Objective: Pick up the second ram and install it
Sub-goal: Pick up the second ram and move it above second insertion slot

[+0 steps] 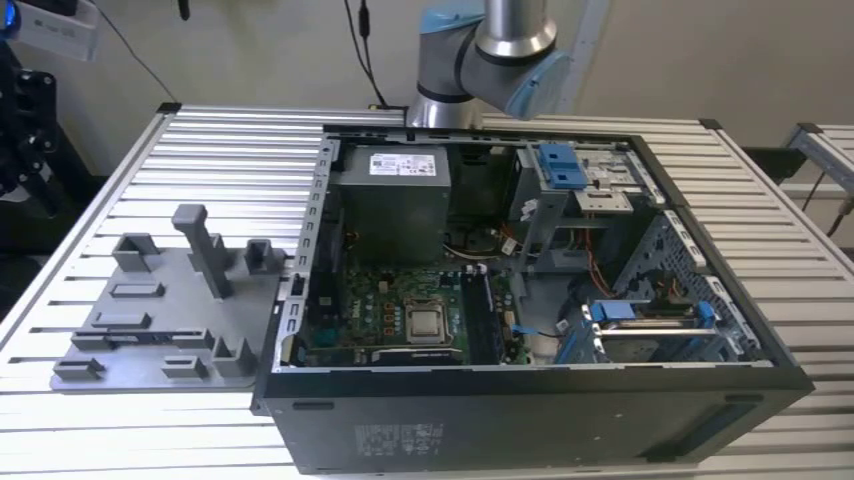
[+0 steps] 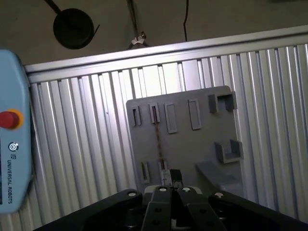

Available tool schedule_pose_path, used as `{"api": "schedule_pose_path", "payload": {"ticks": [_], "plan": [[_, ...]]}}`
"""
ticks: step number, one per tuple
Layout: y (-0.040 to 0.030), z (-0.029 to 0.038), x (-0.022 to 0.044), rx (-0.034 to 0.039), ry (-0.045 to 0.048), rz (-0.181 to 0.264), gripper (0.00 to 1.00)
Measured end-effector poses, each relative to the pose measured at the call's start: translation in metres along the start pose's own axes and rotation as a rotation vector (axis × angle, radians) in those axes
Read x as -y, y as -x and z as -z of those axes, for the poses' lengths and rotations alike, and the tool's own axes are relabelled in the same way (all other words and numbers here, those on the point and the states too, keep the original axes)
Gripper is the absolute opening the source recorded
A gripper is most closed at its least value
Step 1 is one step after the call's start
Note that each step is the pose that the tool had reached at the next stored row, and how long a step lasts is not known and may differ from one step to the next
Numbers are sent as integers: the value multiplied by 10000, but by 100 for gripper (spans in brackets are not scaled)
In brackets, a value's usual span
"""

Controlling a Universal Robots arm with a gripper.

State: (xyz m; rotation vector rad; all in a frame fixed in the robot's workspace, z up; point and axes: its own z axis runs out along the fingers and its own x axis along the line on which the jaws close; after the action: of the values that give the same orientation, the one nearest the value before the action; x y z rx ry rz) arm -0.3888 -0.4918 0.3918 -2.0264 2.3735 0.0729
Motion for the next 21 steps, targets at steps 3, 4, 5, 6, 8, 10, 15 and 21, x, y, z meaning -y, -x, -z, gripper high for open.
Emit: {"api": "schedule_pose_path", "payload": {"ticks": [3,4,5,6,8,10,15,21], "plan": [[0,-7,1,68,-146,268,11],[0,-10,1,74,-147,325,11],[0,-13,1,76,-144,378,11],[0,-17,0,82,-141,434,11],[-1,-27,0,112,-134,529,11],[-1,-46,2,117,-131,571,11],[-2,-70,3,232,-114,577,11],[-2,-78,3,247,-113,577,18]]}}
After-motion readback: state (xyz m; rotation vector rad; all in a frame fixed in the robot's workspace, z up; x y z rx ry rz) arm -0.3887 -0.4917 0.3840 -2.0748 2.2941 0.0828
